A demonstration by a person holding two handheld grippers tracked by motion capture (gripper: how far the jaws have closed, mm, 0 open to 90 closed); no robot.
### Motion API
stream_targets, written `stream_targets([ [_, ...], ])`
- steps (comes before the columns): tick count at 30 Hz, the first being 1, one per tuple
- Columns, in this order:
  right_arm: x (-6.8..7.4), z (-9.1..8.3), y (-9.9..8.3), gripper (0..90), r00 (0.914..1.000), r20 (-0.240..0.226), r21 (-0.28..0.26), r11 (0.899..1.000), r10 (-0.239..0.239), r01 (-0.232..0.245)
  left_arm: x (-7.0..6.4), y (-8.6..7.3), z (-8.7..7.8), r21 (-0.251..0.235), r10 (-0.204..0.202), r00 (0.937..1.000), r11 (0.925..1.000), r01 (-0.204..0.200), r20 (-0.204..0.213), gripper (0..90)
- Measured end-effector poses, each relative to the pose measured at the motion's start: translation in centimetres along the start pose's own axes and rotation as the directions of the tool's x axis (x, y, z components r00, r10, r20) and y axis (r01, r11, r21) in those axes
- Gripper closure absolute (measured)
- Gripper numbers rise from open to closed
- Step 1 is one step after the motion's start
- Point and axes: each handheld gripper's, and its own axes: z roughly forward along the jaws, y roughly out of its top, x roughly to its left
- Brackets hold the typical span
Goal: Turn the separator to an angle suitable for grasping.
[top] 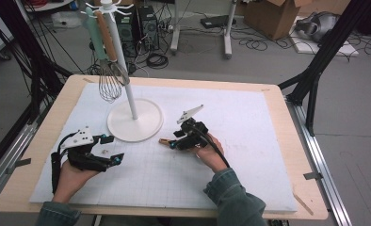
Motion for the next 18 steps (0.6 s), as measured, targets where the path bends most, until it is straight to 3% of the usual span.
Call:
stream_targets([
  [6,-0.8,-1.0,-0.7,38.5,0.9997,0.01,0.007,1.0,0.023,-0.023,0.2,-0.1,-0.1,-0.001,-0.005,1.0,1.0,0.005,-0.002,18.7],
  [18,-1.4,-2.5,-1.9,38.7,0.9992,0.033,0.029,0.999,0.024,-0.025,0.0,0.1,-0.1,-0.008,-0.002,1.0,1.0,0.002,0.003,18.6],
])
